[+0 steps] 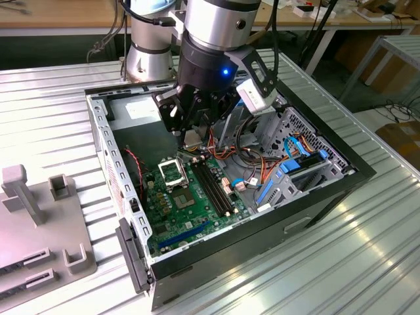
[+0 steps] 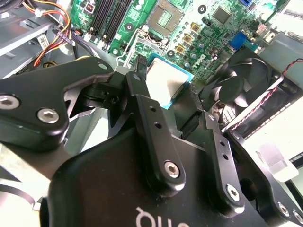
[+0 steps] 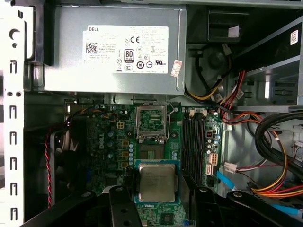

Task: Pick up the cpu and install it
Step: 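Place the cpu into insertion slot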

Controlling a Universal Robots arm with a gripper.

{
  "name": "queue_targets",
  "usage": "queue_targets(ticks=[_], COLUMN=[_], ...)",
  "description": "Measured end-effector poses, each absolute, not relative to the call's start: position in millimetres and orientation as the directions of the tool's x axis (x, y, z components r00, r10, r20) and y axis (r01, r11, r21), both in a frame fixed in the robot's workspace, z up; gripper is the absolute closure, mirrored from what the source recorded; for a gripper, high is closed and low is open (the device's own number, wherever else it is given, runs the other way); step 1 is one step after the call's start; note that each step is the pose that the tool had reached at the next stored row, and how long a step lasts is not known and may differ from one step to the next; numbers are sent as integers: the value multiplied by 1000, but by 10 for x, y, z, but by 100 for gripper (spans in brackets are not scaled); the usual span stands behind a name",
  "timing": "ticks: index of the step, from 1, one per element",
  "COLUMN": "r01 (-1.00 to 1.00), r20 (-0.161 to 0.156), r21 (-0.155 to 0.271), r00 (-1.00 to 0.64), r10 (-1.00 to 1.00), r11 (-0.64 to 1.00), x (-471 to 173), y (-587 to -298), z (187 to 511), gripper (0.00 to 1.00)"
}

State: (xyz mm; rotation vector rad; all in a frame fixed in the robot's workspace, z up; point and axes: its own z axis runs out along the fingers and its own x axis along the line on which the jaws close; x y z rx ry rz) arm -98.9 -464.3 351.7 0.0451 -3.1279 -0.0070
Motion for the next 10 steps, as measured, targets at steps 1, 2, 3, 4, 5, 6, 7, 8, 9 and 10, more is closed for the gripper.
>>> queue_targets(ticks=[1, 2, 3, 4, 5, 6, 7, 8, 9, 10], r01=[-29, -29, -29, -29, -29, -29, -29, -29, -29, -29], r20=[13, 13, 13, 13, 13, 13, 13, 13, 13, 13], r21=[5, 5, 5, 5, 5, 5, 5, 5, 5, 5], r00=[-999, -999, -999, -999, -999, -999, -999, -999, -999, -999], r10=[-29, -29, -29, -29, -29, -29, -29, -29, -29, -29], r11=[1000, 1000, 1000, 1000, 1000, 1000, 1000, 1000, 1000, 1000], x=[-989, -989, -989, -989, -989, -989, -989, -989, -989, -989], y=[-4643, -4643, -4643, -4643, -4643, -4643, -4643, -4643, -4643, -4644], z=[3496, 3478, 3453, 3435, 3414, 3395, 3374, 3355, 3332, 3312], gripper=[52, 52, 52, 52, 52, 52, 52, 52, 52, 52])
